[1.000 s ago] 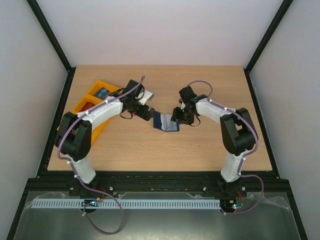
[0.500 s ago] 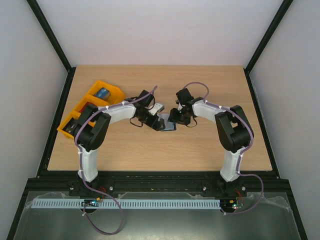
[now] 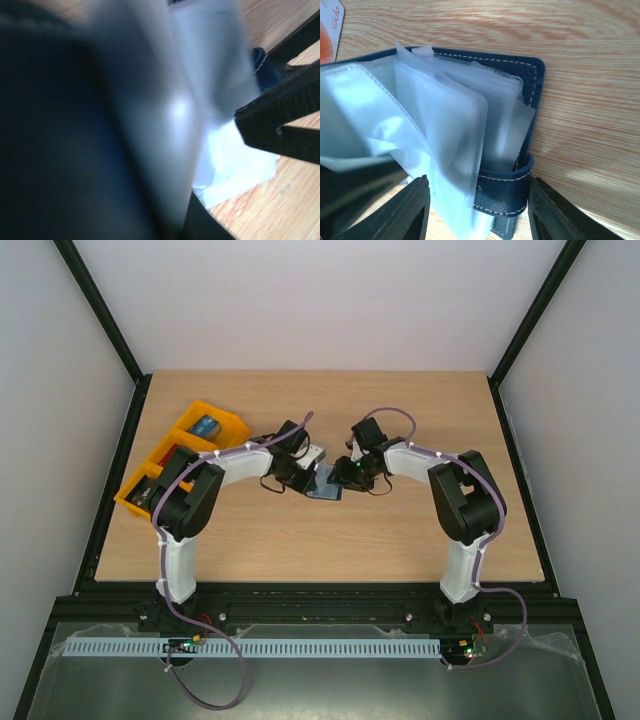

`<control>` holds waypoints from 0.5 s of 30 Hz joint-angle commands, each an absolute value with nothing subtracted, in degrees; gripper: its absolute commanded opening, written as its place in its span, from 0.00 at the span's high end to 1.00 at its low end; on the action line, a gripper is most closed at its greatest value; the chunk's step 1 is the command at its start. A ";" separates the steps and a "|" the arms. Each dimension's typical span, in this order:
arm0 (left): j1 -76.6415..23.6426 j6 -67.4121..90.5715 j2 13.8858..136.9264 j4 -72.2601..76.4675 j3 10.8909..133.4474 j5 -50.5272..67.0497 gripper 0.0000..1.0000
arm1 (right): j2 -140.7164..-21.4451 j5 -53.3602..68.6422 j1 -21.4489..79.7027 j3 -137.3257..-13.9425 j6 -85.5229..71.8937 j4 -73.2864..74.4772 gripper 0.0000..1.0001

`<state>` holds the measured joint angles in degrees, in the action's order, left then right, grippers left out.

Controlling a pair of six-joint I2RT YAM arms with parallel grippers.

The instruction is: Take the credit cards out of the card holder

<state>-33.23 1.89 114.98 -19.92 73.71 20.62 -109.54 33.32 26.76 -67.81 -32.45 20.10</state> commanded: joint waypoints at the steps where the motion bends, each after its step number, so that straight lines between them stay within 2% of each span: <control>1: -33.13 2.09 116.92 -20.07 73.99 19.07 0.97 | -108.42 35.16 26.97 -70.66 -30.22 22.17 0.47; 8: -31.75 0.44 113.26 -19.91 73.67 16.42 0.98 | -102.37 36.07 22.80 -69.31 -26.54 23.89 0.42; 15: -31.11 -5.57 101.28 -21.38 74.37 22.51 0.98 | -88.82 44.06 17.02 -66.45 -20.77 19.30 0.30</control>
